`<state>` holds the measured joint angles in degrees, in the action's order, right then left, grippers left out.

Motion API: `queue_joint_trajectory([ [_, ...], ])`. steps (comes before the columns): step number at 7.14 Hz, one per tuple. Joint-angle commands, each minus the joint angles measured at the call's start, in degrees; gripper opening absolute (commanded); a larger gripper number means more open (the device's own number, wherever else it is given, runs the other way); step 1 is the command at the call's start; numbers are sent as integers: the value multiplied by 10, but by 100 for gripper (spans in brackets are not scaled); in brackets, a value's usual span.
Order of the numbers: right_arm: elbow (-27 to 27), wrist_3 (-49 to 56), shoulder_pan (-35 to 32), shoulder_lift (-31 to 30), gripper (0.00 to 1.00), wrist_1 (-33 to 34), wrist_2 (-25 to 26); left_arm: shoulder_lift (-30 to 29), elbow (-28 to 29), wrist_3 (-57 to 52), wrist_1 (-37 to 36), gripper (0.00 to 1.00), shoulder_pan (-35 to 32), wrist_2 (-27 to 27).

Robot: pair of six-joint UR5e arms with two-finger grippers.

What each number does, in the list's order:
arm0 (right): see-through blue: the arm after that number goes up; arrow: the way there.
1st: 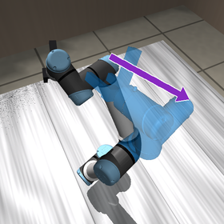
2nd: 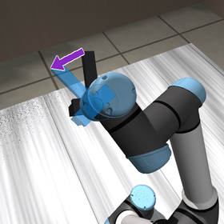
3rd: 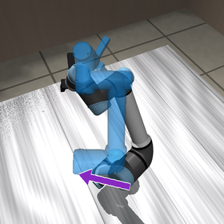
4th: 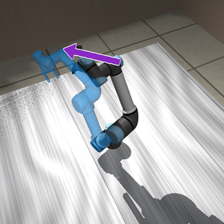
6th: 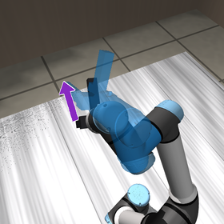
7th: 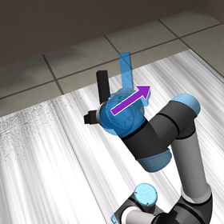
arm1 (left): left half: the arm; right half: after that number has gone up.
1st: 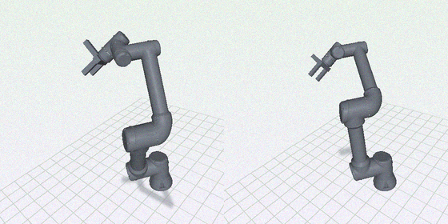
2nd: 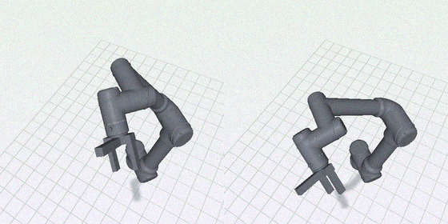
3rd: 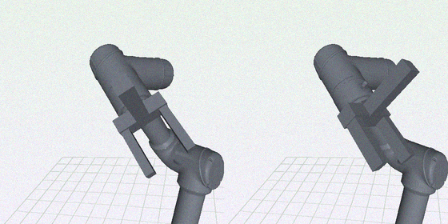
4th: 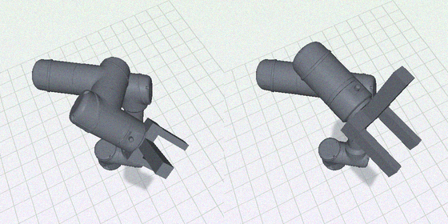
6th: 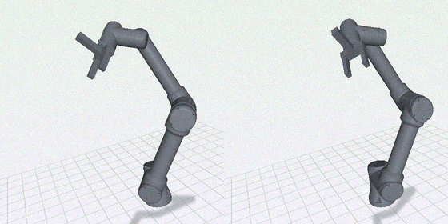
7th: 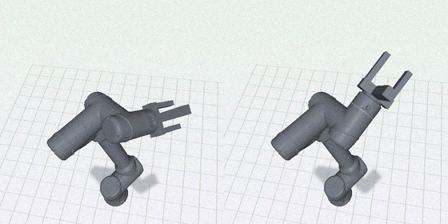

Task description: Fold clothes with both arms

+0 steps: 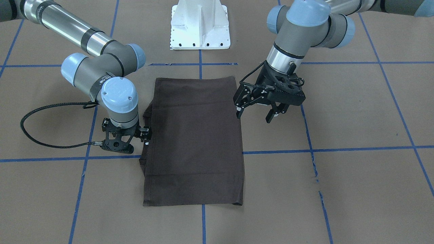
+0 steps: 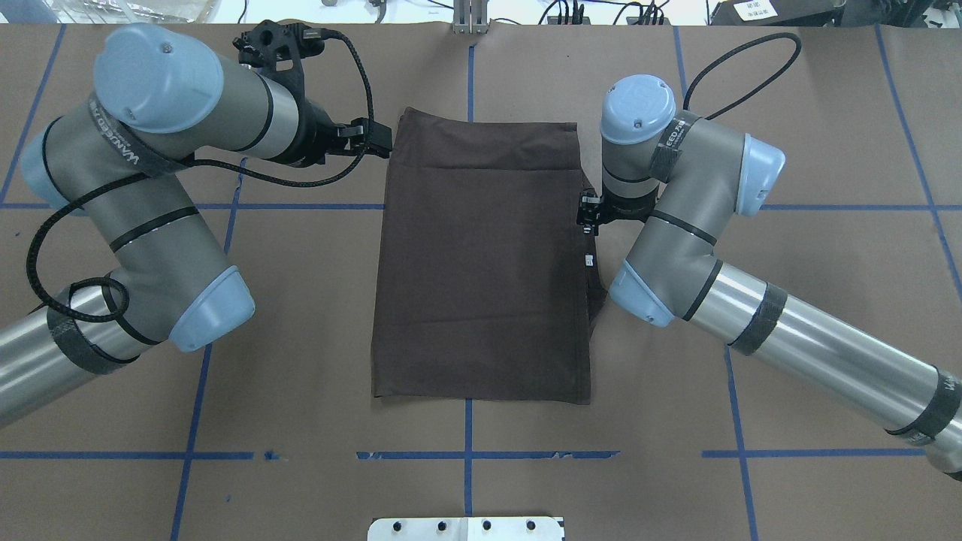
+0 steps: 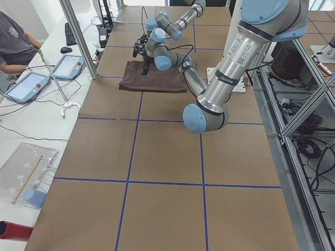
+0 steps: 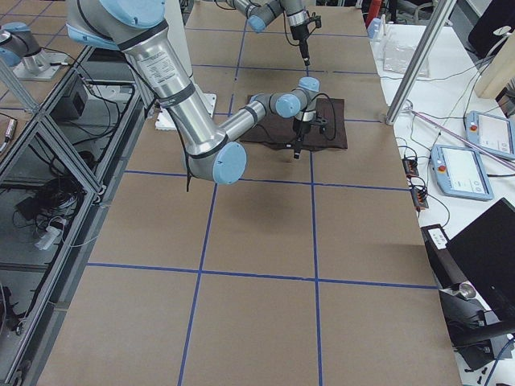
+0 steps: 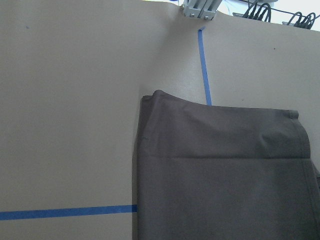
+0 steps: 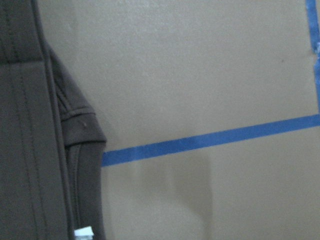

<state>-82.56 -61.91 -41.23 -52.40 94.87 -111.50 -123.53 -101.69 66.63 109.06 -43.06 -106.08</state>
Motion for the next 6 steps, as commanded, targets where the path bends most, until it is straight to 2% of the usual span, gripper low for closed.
queue_joint_trajectory([
  [1, -21, 7, -11, -2, 100, -61, -19, 1, -9, 17, -1, 100, 2, -26],
  [2, -75, -2, -11, -20, 100, -60, -39, 20, -10, 76, 8, 100, 6, -73],
  [3, -144, -4, -11, -56, 100, -58, -51, 22, -13, 151, 8, 100, 16, -90],
  [4, -200, -21, -9, -93, 100, -62, -59, 35, -17, 259, 7, 100, 59, -75],
  [6, -240, -94, 15, -104, 100, -65, -61, 40, -33, 410, -9, 100, 169, 61],
])
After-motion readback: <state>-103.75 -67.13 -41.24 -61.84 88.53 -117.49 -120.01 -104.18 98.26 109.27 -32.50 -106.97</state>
